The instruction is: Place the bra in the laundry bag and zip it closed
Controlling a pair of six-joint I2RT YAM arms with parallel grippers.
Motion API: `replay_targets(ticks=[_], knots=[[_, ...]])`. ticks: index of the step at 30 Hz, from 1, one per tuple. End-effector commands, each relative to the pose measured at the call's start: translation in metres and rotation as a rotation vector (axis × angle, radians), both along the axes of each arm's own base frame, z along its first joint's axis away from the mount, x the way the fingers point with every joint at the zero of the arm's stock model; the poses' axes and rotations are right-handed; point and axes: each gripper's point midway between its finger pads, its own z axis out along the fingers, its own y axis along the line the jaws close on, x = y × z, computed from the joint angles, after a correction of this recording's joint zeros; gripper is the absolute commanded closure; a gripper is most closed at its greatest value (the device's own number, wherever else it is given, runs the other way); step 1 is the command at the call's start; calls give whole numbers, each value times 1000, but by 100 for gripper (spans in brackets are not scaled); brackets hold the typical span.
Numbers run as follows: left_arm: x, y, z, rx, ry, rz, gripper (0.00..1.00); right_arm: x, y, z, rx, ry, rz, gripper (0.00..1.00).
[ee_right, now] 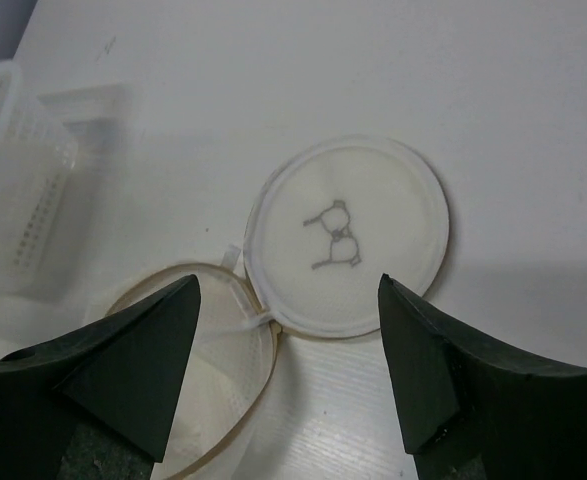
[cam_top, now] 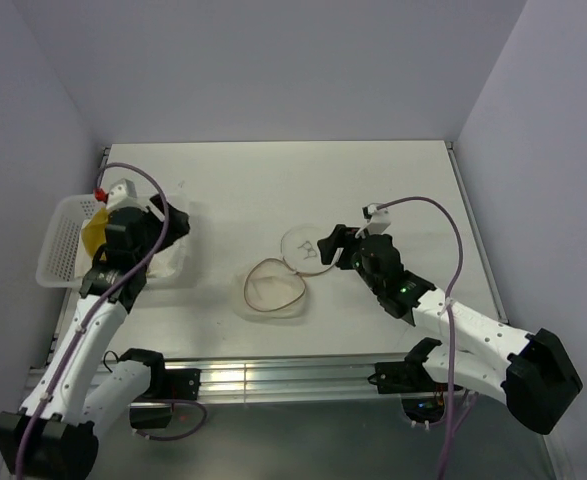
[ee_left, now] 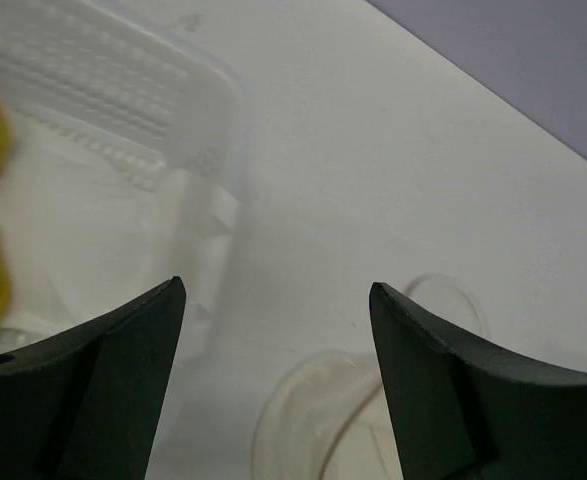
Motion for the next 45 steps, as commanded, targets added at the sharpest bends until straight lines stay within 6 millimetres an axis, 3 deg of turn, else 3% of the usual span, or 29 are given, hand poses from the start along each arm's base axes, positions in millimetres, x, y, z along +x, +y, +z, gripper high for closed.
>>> replay_targets(ticks=[1, 3, 9, 14, 15, 22, 25, 27, 30, 33, 34, 39, 43, 44, 45], knots=[[31, 59, 27, -29, -51, 232, 20, 0, 22, 21, 29, -54, 103, 21], [38, 87, 20, 41, 14, 325, 21, -6, 26, 20, 25, -47, 125, 21], [3, 149, 33, 173, 25, 571, 16, -15, 28, 29, 8, -61, 153, 21], [-25, 200, -12, 170, 184, 712, 12, -20, 31, 34, 18, -69, 174, 21], [-29, 203, -21, 167, 213, 718, 12, -20, 31, 34, 16, -68, 176, 21], [-23, 202, -64, 154, 349, 650, 13, -22, 36, 30, 10, -47, 201, 21], [-17, 200, -74, 144, 369, 622, 20, -24, 36, 32, 21, -50, 202, 21], [-13, 198, -81, 130, 381, 606, 33, -24, 35, 32, 22, -55, 200, 21], [-14, 196, -92, 112, 402, 588, 45, -21, 32, 30, 4, -53, 181, 21], [-13, 192, -95, 101, 404, 568, 73, -20, 31, 29, -7, -48, 174, 21], [-12, 192, -93, 101, 396, 564, 100, -20, 30, 29, -7, -48, 172, 21], [-1, 177, -72, 56, 315, 489, 100, -20, 30, 28, -7, -52, 169, 21], [13, 149, -23, 32, 166, 382, 100, -18, 29, 25, -19, -43, 162, 21], [18, 132, -13, 37, 138, 331, 100, -18, 29, 24, -22, -42, 162, 21], [24, 124, 11, 44, 89, 310, 100, -17, 29, 23, -23, -40, 160, 21]])
